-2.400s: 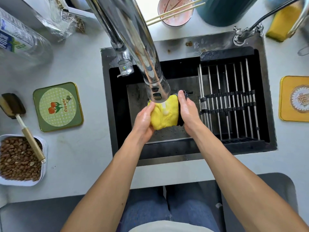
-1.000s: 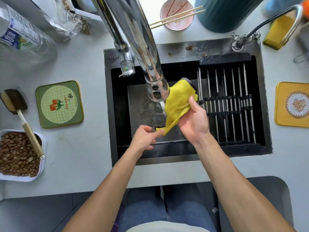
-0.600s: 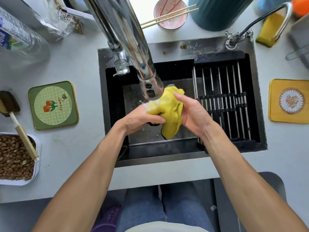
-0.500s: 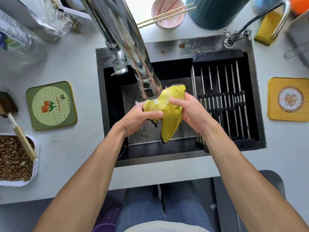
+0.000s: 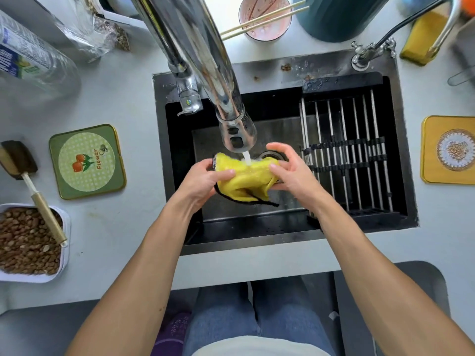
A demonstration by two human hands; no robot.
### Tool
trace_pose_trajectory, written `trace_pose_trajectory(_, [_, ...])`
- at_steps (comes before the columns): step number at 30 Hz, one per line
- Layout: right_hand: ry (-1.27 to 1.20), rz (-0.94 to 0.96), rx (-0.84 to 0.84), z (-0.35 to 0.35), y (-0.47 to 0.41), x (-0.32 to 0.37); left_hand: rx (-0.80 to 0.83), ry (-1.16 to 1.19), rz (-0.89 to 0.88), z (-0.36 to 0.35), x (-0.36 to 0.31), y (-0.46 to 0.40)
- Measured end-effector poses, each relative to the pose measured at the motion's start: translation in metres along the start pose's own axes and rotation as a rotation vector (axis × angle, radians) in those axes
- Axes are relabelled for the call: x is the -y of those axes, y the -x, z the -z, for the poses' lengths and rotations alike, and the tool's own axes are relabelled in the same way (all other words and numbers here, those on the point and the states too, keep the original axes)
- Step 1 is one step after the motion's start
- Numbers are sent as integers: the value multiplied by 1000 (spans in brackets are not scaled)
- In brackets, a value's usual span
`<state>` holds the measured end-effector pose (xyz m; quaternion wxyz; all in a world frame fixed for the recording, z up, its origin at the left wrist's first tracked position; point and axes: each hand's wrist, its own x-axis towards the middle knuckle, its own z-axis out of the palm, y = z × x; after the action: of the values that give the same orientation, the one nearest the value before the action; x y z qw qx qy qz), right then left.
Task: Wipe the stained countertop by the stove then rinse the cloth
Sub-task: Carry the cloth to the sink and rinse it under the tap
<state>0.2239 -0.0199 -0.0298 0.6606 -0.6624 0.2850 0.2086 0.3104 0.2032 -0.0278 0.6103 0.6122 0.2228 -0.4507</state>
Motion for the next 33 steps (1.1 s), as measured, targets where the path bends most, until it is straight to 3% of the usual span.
trace_pose_trajectory(4, [227,78,-59,-6,2,4,-104,-240,-51,-3,0,4])
trace_pose_trajectory(8, [402,130,-115,-5,2,3,18,-414,-249,-5,2,7])
trace_pose_trajectory(10, [473,171,-76,-2,3,4,52,-672,-342,-4,1,6])
trace_pose_trajectory(13, [774,236,-35,1,1,5,-31,-1115,-387,-6,2,4])
trace_pose_trajectory(18, [1016,287,-90,-1,-1,9,-146,-1271,-480,-8,0,1])
trace_pose_trajectory(22, [1060,266,-82,12,-3,17,-144,-1190,-511,0,-8,2])
trace_pose_trajectory(25, [912,221,12,26,-5,24,-36,-955,-407,9,-16,1])
trace_pose_trajectory(29, [446,99,157,38,-1,34,129,-339,-221,15,-16,1])
trace_pose_trajectory(33, [40,83,12,19,-8,31,47,47,-145,-5,-8,-6])
